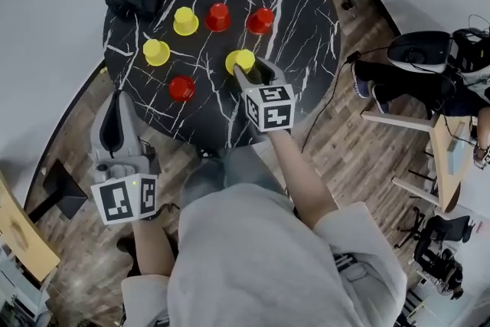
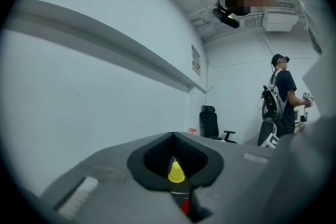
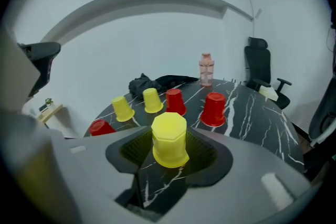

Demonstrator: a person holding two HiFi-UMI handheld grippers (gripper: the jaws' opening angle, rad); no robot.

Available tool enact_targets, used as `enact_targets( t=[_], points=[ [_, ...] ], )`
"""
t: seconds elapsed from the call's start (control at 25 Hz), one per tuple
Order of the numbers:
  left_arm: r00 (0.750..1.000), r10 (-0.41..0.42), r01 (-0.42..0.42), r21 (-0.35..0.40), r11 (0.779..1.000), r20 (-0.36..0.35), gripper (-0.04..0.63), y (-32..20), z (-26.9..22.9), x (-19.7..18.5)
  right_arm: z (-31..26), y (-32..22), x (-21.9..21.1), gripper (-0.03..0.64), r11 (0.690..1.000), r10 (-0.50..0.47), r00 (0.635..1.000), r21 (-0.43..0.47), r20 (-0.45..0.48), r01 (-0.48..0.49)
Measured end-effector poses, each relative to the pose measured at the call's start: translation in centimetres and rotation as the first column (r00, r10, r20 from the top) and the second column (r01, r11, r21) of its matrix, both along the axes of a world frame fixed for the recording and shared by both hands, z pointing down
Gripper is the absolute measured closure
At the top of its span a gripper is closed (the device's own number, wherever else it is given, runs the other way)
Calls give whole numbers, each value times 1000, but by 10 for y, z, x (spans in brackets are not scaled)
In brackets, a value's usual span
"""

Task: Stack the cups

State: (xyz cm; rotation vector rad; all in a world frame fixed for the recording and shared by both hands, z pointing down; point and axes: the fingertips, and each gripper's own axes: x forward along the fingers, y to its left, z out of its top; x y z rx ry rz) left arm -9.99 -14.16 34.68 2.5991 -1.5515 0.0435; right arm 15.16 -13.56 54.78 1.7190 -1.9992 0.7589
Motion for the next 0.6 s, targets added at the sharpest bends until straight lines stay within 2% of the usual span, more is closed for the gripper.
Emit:
enact_targets(
  t=[0.28, 0.6],
  points=[
    [998, -67, 67, -9, 998, 5, 589, 21, 4, -38, 19, 15, -79, 410, 984, -175, 985, -37, -15, 174],
    [993, -122, 122, -15, 992, 6, 589, 32, 8, -68, 30, 14, -105, 408, 971, -236, 970, -56, -61, 233]
  ],
)
